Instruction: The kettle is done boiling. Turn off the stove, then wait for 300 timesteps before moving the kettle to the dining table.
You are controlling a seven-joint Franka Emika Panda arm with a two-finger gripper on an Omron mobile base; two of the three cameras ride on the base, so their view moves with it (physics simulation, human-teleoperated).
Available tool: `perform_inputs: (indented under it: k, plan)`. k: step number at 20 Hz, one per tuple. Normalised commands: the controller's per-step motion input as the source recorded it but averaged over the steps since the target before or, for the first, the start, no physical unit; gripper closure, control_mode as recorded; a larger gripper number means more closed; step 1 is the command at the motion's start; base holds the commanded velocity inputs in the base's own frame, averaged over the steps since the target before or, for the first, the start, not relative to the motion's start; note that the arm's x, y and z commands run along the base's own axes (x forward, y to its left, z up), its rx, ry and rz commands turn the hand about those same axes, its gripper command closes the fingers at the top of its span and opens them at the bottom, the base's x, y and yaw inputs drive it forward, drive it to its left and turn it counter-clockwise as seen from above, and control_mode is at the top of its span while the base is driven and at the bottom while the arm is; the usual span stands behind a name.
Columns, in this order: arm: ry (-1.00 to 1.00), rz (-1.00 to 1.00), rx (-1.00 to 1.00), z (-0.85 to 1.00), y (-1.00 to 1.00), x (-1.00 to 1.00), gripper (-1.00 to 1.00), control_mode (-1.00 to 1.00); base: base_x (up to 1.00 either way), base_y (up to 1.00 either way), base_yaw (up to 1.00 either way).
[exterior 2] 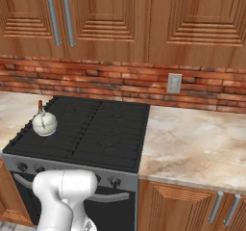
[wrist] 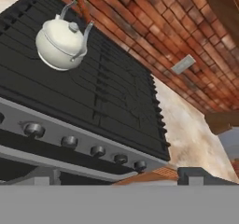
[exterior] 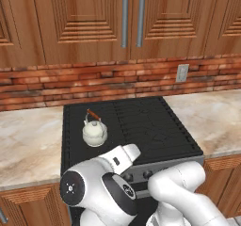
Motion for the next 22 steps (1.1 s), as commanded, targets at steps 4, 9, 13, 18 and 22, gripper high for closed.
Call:
perform_inputs:
  k: [4,9,13,18,22]
  plan:
    - [0.0,0.0,-0.01,-0.47,0.21,-0.07,-1.0,-1.0,0.0,0.0,0.0]
    - [0.0,0.0,-0.06,-0.44,0.12,0.12,-1.0,-1.0,0.0,0.0,0.0]
    - [-0.04,0.01,-0.09,-0.53,0.11,0.01,-1.0,-1.0,0.0,0.0,0.0]
    - [-0.09,0.03,-0.09,-0.5,0.1,0.0,-1.0,-1.0,0.0,0.0,0.0]
    - [-0.08,0.03,-0.04,-0.44,0.01,0.03,-1.0,-1.0,0.0,0.0,0.0]
